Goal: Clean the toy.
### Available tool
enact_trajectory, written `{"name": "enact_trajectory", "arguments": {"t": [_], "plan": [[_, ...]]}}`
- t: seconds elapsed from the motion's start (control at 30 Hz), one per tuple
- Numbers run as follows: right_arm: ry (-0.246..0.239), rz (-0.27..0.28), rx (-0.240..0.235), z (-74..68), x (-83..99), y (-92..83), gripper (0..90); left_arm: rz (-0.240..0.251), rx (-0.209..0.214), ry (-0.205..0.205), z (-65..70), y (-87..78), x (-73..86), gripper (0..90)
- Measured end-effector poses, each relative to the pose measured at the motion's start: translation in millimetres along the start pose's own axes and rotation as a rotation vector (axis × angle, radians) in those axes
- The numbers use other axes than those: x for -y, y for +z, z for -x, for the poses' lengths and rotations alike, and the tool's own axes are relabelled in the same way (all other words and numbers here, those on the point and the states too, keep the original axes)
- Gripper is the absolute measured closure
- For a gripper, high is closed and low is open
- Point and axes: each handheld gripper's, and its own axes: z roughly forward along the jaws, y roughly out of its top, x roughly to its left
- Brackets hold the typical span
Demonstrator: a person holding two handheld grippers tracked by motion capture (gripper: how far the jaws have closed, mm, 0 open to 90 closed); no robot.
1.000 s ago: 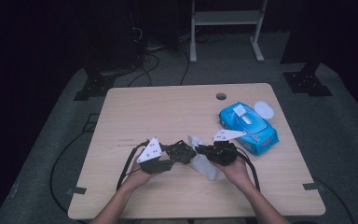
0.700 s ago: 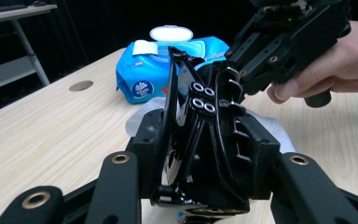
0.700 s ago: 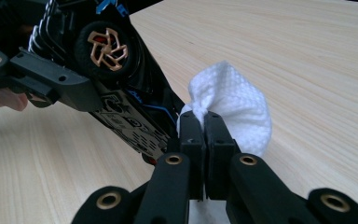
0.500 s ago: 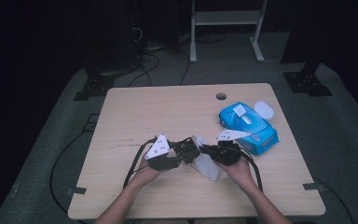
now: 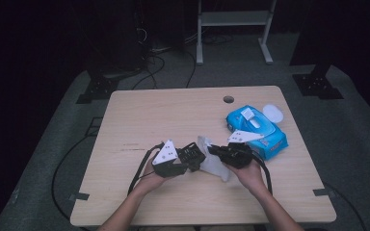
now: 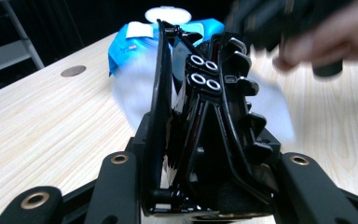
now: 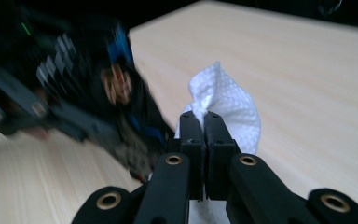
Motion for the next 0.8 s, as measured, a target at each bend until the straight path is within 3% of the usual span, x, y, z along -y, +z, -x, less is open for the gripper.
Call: {"name": "enact_trajectory", "arguments": {"t": [0.07, 0.17, 0.2, 0.33, 0.47, 0.67, 0.7, 0.8], "plan": [[-0.01, 0.034, -0.014, -3.5, -9.9, -8.2, 87.9, -0.003, -0.003, 0.001, 0.1, 0.1, -1.0, 57.1], [-0.068, 0.082, -0.06, -16.0, -27.3, -17.9, 87.9, -0.013, -0.003, 0.009, 0.8, 1.5, -3.2, 57.1], [-0.097, 0.095, -0.095, -24.0, -35.6, -19.5, 87.9, -0.015, -0.001, 0.011, 1.4, 2.2, -3.9, 57.1], [-0.149, 0.085, -0.169, -43.1, -47.8, -10.7, 87.9, -0.025, -0.001, 0.029, 4.1, 5.6, -8.1, 57.2], [-0.192, 0.048, -0.151, -48.2, -49.0, -1.5, 87.9, -0.021, 0.004, 0.03, 4.4, 5.1, -8.5, 57.2], [-0.175, 0.04, -0.106, -35.2, -42.9, -3.9, 87.9, -0.015, 0.005, 0.02, 2.5, 3.5, -6.9, 57.2], [-0.182, 0.029, -0.073, -33.3, -42.7, -6.9, 87.9, -0.016, 0.007, 0.021, 2.1, 3.9, -7.2, 57.2], [-0.196, 0.027, -0.09, -38.4, -44.3, -7.1, 87.9, -0.022, 0.005, 0.029, 3.1, 6.9, -9.4, 57.2]]}}
